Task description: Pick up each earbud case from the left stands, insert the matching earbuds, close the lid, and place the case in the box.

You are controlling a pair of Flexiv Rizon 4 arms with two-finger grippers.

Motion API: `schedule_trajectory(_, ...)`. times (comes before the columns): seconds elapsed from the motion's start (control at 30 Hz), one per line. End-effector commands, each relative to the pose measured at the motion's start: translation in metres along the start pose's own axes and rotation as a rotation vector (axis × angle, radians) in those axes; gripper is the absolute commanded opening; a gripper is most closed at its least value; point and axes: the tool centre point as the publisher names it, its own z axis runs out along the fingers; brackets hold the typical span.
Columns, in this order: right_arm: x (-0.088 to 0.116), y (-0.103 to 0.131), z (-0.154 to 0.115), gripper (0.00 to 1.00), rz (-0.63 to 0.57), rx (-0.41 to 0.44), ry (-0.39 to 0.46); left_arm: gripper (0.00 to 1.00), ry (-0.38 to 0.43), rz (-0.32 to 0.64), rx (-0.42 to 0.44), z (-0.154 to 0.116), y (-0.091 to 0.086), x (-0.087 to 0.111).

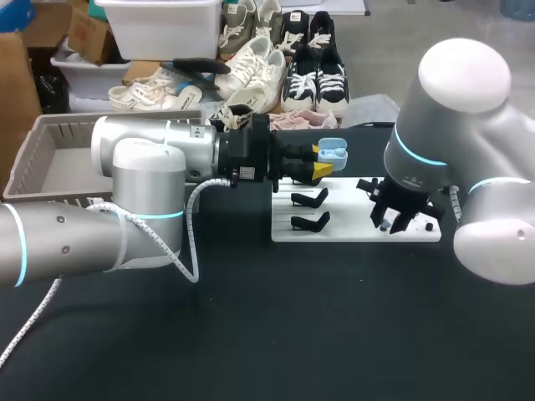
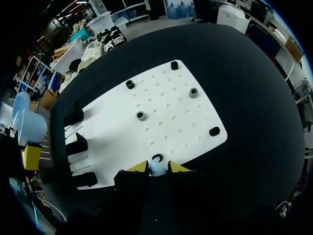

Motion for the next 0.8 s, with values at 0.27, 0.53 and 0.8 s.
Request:
schedule_trajectory(0.27, 0.002, -0.001, 0.002, 0.0, 0.002, 0.002, 0.004, 0.0, -0.001, 0.001, -0.003, 0.0, -0.001, 0.0)
schedule_trajectory(0.53, 0.006, -0.009, -0.022, 0.0, 0.011, 0.007, -0.021, 0.0, -0.001, 0.001, -0.003, 0.0, -0.001, 0.0)
schedule_trajectory(0.8, 0.007, -0.014, -0.058, 0.0, -0.036, 0.002, 0.037, 0.0, -0.001, 0.001, -0.003, 0.0, -0.001, 0.0)
